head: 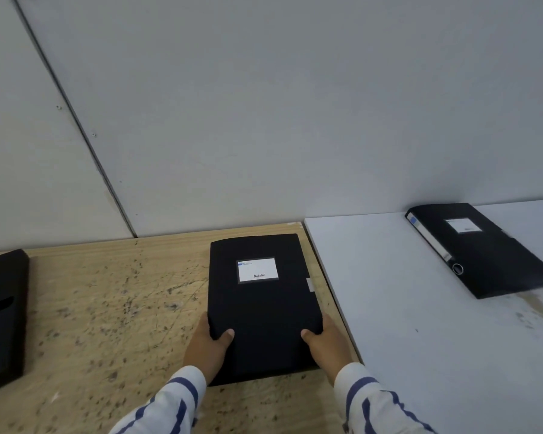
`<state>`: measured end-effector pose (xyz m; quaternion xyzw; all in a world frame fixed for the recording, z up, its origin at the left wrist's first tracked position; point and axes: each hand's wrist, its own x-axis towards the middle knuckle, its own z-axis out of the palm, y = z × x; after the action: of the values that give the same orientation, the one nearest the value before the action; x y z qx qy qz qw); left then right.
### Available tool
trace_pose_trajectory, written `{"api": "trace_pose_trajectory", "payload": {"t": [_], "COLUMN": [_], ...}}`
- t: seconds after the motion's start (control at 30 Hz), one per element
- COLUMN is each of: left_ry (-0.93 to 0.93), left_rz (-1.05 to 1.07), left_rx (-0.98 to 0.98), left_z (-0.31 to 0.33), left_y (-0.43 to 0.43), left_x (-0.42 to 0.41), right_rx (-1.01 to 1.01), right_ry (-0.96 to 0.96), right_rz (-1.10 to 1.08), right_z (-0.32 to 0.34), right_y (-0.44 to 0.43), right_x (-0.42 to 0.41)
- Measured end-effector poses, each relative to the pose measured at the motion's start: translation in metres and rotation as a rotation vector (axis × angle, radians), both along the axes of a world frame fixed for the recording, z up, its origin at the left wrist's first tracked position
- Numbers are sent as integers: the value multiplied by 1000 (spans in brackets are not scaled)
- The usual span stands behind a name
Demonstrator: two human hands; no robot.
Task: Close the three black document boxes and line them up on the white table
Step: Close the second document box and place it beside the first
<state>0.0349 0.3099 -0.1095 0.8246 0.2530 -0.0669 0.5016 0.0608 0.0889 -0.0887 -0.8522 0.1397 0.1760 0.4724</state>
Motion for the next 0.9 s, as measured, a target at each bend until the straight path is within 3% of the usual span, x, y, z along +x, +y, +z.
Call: {"api": "trace_pose_trajectory", "payload": {"t": [0.47, 0.9], "left_ry": [-40, -29], "left_rz": [-29, -40], "left_rx": [-1, -58], "left_z": [15, 9], "left_y": [-92, -296], "left_x": [38, 120], "right_rx": [66, -4], "right_ry": [-18, -19], "right_rz": [-67, -108], "right_z": [11, 11], "right_y": [-98, -297], "right_x": [26, 118]}}
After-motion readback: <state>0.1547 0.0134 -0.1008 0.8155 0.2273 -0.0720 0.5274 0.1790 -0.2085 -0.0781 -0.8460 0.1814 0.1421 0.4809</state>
